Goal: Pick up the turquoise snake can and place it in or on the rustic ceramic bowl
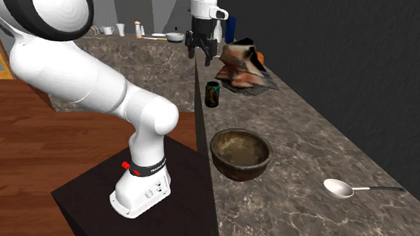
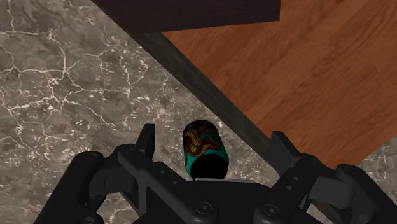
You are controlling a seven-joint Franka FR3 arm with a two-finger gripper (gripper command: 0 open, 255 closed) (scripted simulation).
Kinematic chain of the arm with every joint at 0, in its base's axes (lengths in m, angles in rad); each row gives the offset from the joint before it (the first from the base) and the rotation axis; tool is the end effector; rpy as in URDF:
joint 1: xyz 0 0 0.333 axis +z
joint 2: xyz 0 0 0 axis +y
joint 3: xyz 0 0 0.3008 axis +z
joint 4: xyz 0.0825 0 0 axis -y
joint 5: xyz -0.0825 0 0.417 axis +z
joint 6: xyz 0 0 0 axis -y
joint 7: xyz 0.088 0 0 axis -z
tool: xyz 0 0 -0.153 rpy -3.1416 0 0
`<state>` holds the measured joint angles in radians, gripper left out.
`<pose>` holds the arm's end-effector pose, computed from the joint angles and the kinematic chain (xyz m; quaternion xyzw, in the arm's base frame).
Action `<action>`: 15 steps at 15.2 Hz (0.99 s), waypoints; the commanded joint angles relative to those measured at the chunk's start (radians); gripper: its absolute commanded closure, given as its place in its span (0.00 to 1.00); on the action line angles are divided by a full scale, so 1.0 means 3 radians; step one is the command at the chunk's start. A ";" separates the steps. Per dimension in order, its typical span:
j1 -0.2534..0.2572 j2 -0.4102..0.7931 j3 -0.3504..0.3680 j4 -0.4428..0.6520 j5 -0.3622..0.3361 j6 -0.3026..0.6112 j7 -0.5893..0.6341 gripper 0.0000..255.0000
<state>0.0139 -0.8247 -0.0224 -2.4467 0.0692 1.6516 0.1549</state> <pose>0.3483 0.0067 0.5089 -0.9957 0.0803 -0.0114 0.0437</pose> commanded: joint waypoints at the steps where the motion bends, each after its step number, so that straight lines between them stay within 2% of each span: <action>1: 0.0000 0.0000 0.0000 0.0000 0.0000 0.0000 0.0000 0.00; 8: 0.0025 0.0797 0.0085 0.0020 -0.0070 0.0741 -0.0035 0.00; 15: 0.0025 0.1699 0.0165 0.0271 -0.0187 0.1357 -0.0021 0.00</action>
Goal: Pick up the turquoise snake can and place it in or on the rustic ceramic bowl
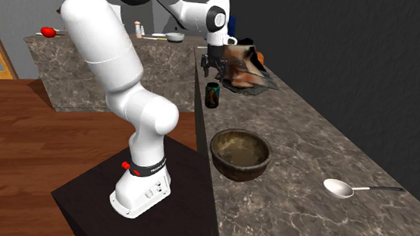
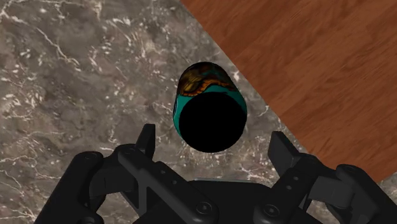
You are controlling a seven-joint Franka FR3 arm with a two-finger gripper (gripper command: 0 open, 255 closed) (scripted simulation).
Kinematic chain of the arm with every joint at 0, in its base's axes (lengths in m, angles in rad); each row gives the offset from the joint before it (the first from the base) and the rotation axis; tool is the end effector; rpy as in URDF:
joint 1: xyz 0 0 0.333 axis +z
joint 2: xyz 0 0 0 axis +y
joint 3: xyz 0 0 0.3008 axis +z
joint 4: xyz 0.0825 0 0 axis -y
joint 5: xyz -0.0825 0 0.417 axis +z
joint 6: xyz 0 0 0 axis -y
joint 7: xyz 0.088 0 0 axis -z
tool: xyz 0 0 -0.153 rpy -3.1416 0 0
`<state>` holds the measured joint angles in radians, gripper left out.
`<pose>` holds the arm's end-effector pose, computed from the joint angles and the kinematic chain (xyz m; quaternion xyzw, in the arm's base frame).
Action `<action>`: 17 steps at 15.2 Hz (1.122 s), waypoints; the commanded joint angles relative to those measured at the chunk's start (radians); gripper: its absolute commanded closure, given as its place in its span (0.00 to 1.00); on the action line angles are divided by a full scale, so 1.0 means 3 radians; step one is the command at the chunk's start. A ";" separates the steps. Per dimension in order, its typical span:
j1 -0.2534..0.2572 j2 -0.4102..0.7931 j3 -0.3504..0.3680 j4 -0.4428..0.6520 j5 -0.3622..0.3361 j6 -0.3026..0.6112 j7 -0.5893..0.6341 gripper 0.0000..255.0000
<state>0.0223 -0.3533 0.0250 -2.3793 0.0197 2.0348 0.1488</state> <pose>0.4729 0.0240 0.3823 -0.9984 0.0558 -0.0039 0.0049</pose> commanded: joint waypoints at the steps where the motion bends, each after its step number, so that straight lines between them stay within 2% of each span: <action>1: -0.0004 0.0201 0.0013 0.0075 -0.0034 0.0121 0.0003 0.00; 9: -0.0003 0.0348 0.0015 -0.0140 -0.0036 0.0483 0.0005 0.00; 16: -0.0003 0.0348 0.0015 -0.0140 -0.0036 0.0483 0.0005 0.00; 17: -0.0003 0.0348 0.0015 -0.0140 -0.0036 0.0483 0.0005 1.00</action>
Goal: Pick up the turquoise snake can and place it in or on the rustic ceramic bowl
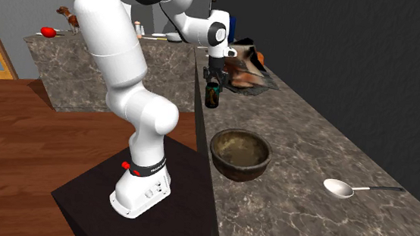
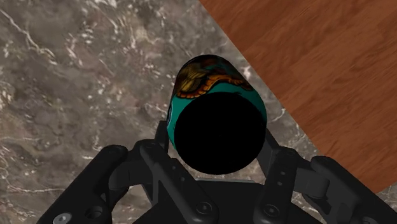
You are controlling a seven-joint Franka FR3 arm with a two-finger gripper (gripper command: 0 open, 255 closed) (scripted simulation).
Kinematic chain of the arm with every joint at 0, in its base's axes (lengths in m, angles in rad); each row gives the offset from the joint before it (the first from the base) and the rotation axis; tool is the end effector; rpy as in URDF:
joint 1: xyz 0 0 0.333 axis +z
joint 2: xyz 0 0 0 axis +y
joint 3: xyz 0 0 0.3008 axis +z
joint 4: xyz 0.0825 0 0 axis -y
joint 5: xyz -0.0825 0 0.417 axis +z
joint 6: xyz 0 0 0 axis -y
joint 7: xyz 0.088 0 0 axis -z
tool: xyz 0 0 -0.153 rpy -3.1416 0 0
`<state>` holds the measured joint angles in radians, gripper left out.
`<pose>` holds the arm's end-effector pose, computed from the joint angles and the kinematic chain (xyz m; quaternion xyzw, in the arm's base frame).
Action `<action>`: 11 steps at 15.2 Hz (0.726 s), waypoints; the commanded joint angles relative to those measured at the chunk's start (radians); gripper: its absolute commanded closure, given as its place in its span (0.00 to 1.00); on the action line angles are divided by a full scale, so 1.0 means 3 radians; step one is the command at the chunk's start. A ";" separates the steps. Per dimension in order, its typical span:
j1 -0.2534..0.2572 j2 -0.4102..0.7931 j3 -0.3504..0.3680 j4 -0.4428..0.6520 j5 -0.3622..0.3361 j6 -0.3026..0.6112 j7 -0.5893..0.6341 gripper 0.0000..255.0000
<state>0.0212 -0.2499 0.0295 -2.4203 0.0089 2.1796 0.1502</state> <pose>0.4851 0.0248 0.3254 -0.9986 0.0527 -0.0045 0.0005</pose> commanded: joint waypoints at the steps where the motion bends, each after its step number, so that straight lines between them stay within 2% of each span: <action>1: 0.0000 0.0003 0.0000 -0.0003 0.0000 0.0000 0.0000 1.00; 9: 0.0000 0.0003 0.0000 -0.0004 0.0000 0.0000 0.0000 1.00; 11: 0.0000 -0.0040 -0.0001 0.0049 0.0001 -0.0096 -0.0001 1.00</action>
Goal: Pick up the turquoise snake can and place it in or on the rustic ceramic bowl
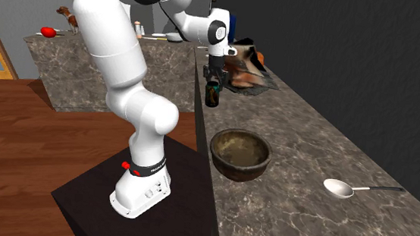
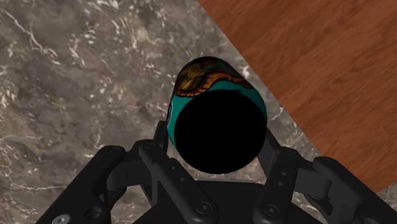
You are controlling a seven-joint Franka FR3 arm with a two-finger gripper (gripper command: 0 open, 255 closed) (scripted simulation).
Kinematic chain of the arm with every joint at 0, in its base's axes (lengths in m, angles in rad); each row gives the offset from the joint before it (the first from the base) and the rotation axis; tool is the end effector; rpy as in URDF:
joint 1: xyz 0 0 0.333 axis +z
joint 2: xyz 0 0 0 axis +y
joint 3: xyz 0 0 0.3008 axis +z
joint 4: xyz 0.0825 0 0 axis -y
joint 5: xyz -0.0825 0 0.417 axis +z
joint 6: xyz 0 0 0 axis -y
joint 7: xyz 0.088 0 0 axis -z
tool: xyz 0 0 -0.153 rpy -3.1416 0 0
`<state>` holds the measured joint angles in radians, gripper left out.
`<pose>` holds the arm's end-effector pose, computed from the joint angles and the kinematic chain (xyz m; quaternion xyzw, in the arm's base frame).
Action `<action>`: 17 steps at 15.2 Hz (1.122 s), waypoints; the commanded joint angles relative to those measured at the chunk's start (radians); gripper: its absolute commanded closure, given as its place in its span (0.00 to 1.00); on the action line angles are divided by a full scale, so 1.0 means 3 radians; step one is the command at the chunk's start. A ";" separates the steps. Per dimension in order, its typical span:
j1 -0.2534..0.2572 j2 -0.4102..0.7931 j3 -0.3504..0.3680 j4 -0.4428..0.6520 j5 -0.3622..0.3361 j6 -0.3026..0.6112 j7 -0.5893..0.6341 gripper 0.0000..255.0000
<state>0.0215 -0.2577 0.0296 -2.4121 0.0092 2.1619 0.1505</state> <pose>0.4851 0.0250 0.3316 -0.9986 0.0527 -0.0037 0.0004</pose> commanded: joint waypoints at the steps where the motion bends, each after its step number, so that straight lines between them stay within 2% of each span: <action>1: 0.0000 -0.0033 -0.0001 0.0051 0.0000 -0.0085 -0.0002 1.00; 17: -0.0001 -0.0242 -0.0007 0.0589 0.0001 -0.0832 -0.0004 1.00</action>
<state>0.0206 -0.3277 0.0266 -2.2479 0.0092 1.9273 0.1480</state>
